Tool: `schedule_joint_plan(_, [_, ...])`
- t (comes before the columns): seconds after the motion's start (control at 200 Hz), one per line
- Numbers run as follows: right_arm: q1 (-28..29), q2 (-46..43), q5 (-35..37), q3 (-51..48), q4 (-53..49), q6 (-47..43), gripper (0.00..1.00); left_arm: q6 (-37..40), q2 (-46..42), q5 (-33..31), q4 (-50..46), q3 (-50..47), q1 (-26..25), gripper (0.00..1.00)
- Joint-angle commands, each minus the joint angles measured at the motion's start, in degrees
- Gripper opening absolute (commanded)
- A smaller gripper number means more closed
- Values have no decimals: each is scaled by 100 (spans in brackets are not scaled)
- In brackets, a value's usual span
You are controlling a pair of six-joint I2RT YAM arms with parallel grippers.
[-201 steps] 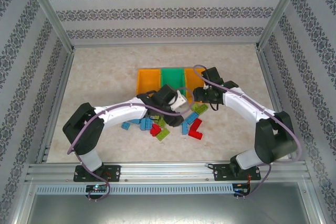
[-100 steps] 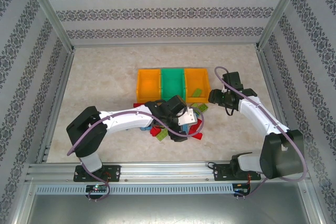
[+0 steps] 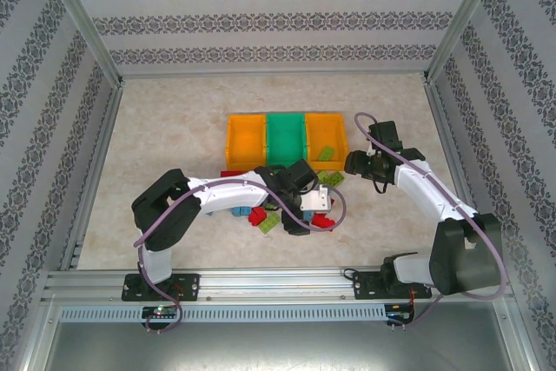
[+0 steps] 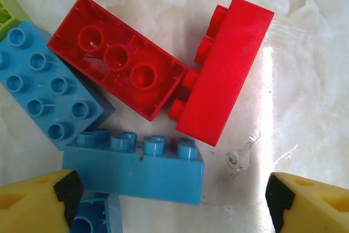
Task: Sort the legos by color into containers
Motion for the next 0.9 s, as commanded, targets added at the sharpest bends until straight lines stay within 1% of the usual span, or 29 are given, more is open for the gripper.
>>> schedule_joint_plan(0.0, [-53,93,-129,-81,13,-104,64,158,121,-86,-60,44,-59,90])
schedule_joint_plan(0.155, [-52,124,-174,-107,53,-104,65,224,-89,-329,156,-79,-63,91])
schedule_joint_plan(0.19, [-57,129,-186,-113,64,-103,65,255,-131,-350,174,-95,-76,94])
schedule_joint_plan(0.27, [-52,172,-214,-125,84,-95,65,311,-156,-420,169,-75,-101,94])
schedule_joint_plan(0.45, [-56,199,-242,-160,123,-45,65,19,10,-560,162,39,-111,93])
schedule_joint_plan(0.595, [-51,190,-245,-182,119,-34,66,-590,29,-620,228,32,-110,90])
schedule_joint_plan(0.744, [-52,190,-258,-223,143,-17,67,-1491,-120,-709,239,25,-143,87])
schedule_joint_plan(0.894, [-52,177,-263,-265,204,8,67,-2550,-184,-887,-194,197,-243,84])
